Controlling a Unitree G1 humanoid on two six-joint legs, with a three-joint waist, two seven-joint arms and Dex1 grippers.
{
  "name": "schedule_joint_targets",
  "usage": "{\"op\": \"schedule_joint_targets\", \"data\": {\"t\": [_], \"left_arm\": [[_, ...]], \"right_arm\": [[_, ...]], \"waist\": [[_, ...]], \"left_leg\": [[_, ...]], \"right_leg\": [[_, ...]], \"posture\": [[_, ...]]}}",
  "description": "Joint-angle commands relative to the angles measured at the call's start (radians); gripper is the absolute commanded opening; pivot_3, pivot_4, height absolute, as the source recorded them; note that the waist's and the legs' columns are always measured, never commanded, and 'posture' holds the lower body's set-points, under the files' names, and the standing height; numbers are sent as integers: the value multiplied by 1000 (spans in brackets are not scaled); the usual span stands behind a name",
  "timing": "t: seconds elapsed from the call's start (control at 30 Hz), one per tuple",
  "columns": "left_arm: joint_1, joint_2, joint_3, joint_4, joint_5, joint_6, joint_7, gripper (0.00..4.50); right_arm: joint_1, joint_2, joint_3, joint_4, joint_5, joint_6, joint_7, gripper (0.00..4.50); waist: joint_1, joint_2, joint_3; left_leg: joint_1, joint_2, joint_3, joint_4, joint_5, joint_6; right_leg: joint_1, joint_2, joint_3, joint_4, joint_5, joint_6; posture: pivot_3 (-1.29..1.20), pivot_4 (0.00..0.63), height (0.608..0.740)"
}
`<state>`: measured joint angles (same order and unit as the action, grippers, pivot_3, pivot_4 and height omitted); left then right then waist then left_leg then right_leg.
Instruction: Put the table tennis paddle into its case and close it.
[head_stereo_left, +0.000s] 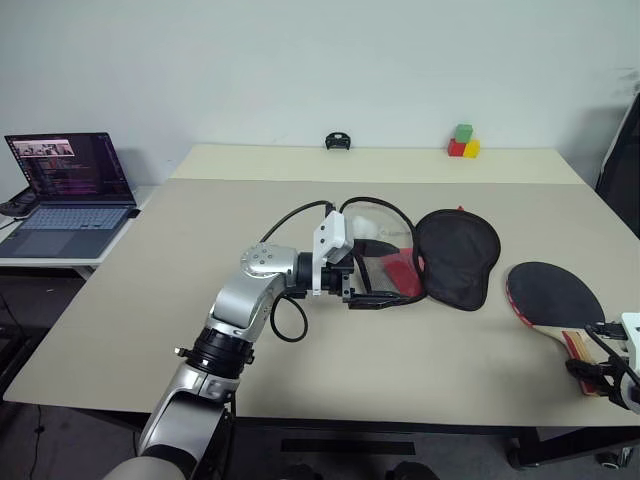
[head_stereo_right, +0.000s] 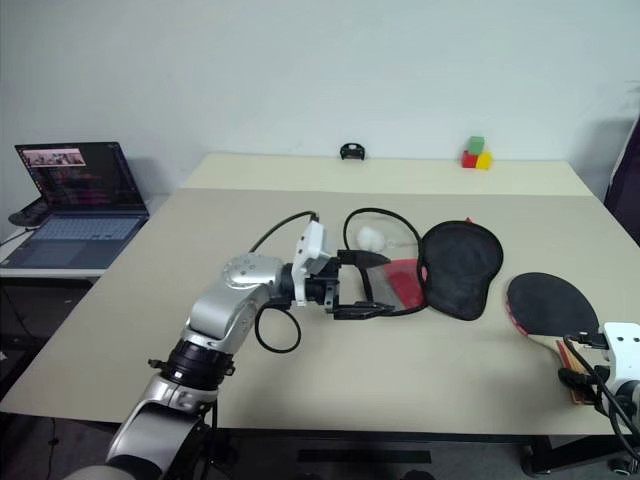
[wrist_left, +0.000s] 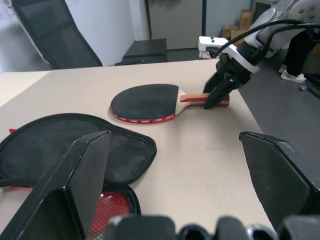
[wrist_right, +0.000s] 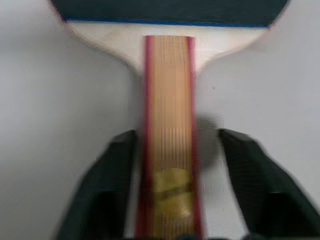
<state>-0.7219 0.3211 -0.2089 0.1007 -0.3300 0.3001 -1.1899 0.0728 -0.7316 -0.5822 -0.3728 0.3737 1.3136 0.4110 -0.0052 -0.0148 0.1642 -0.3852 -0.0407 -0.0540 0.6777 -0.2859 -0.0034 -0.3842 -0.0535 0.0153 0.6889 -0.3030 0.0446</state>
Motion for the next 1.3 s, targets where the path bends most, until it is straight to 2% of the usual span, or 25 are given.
{"op": "schedule_joint_targets", "data": {"t": [0.03, 0.33, 0.63, 0.73, 0.9, 1.13, 1.3], "left_arm": [[1, 8, 3, -55, -14, 1, 4, 4500], [4, 12, 7, -59, -12, 2, 16, 4500], [12, 25, 10, -61, -11, 1, 26, 4500], [15, 35, 15, -59, -9, 0, 29, 4500], [29, 67, 30, -57, -6, -3, 40, 4500], [52, 110, 56, -63, -13, 5, 61, 4500], [68, 155, 93, -53, -16, 12, 80, 4500]], "right_arm": [[-36, 3, 4, 20, -4, -28, -10, 3284], [-113, 8, 53, 124, -14, -100, -28, 3284], [-105, 6, 106, 192, -40, -154, -34, 3284], [-103, 5, 119, 202, -49, -165, -41, 2718], [-108, 18, 132, 200, -57, -172, -67, 1189], [-125, 47, 103, 184, -49, -161, -108, 1089], [-241, 43, 28, 163, -21, -106, -132, 1089]], "waist": [[-2, 0, 0], [-2, 0, 0], [-3, -2, 0], [-3, -4, -1], [-3, -6, -3], [-3, -10, -4], [-5, -6, -2]], "left_leg": [[0, 0, 0, 0, 0, 0], [1, 0, 0, 0, 0, 0], [6, 1, -1, 0, 0, 0], [7, 1, -1, 0, -1, 1], [7, 0, -1, 0, -1, 2], [7, 1, -1, 0, -1, 2], [7, 1, -1, 0, -1, 2]], "right_leg": [[0, 0, 0, 0, 0, 0], [2, 0, 0, -1, 0, 0], [9, 1, -1, -7, 3, 2], [11, 0, 0, -9, 3, 3], [11, 0, 0, -9, 4, 4], [11, 0, 0, -9, 4, 4], [10, -1, 0, -10, 4, 4]], "posture": [[0, 150, 740], [0, 150, 740], [0, 150, 740], [0, 150, 740], [0, 150, 740], [0, 150, 740], [0, 150, 740]]}}
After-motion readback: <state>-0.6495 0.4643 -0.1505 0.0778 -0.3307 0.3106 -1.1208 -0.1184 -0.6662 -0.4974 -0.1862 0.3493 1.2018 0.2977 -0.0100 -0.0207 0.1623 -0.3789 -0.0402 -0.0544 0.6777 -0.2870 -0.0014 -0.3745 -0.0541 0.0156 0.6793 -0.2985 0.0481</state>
